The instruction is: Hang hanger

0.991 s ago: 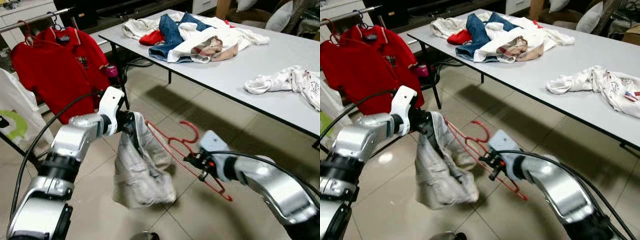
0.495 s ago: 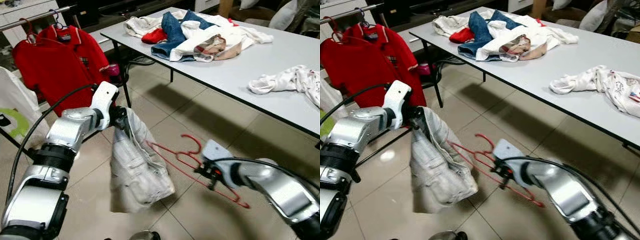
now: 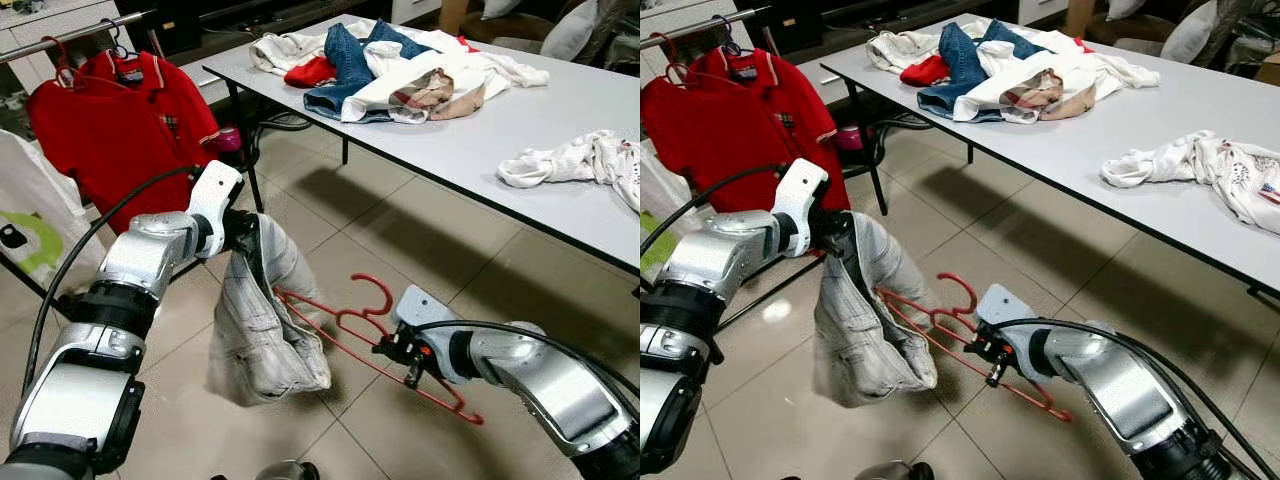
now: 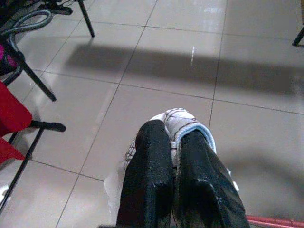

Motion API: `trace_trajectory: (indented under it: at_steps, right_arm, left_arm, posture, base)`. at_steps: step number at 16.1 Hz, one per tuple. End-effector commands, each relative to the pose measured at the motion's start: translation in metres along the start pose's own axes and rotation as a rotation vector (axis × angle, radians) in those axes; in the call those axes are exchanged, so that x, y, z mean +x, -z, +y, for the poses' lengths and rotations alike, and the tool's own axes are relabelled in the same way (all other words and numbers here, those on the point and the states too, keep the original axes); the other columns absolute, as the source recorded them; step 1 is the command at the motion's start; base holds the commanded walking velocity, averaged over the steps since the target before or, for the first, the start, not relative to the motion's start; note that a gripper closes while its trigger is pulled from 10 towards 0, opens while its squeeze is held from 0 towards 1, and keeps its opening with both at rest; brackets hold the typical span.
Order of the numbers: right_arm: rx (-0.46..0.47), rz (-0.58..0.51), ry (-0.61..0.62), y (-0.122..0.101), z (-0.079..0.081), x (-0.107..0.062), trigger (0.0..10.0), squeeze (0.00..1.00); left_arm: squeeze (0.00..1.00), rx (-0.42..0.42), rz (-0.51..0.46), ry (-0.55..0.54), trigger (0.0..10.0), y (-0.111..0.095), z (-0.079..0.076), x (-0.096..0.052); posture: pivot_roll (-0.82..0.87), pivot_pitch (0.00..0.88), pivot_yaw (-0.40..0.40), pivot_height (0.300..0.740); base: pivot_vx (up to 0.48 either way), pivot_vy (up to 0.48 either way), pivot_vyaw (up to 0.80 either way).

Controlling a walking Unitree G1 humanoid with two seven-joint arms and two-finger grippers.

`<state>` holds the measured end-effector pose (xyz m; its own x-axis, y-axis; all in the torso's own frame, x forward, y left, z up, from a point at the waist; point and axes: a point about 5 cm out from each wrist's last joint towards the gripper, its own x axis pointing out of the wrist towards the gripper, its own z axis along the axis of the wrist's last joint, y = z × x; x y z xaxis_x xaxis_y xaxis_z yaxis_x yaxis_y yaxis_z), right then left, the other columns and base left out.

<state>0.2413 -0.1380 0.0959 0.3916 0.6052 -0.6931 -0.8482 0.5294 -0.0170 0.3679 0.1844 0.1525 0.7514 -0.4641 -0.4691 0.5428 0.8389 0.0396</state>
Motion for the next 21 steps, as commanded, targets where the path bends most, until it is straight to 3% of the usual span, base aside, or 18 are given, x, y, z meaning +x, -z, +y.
trace_trajectory:
  at_steps: [1,11,21]
  right_arm:
    - [-0.015,-0.020,-0.010,-0.007,0.001,0.002,10.0,0.00]
    - [-0.020,-0.040,0.022,-0.009,-0.008,-0.015,10.0,0.00]
    - [-0.009,-0.074,-0.029,-0.014,0.003,-0.007,10.0,0.00]
  left_arm:
    - [0.00,0.016,-0.047,-0.006,0.3,-0.014,0.002,-0.003]
    - [0.00,0.048,0.049,-0.128,0.4,-0.002,0.015,-0.002]
    - [0.00,0.041,0.047,-0.115,0.0,-0.002,0.012,0.001]
  posture:
    - [-0.04,0.000,0.150,0.740]
    - [-0.04,0.000,0.160,0.740]
    - [-0.04,0.000,0.158,0.740]
  base:
    - [0.000,0.000,0.00]
    - [0.000,0.000,0.00]
    - [0.000,0.000,0.00]
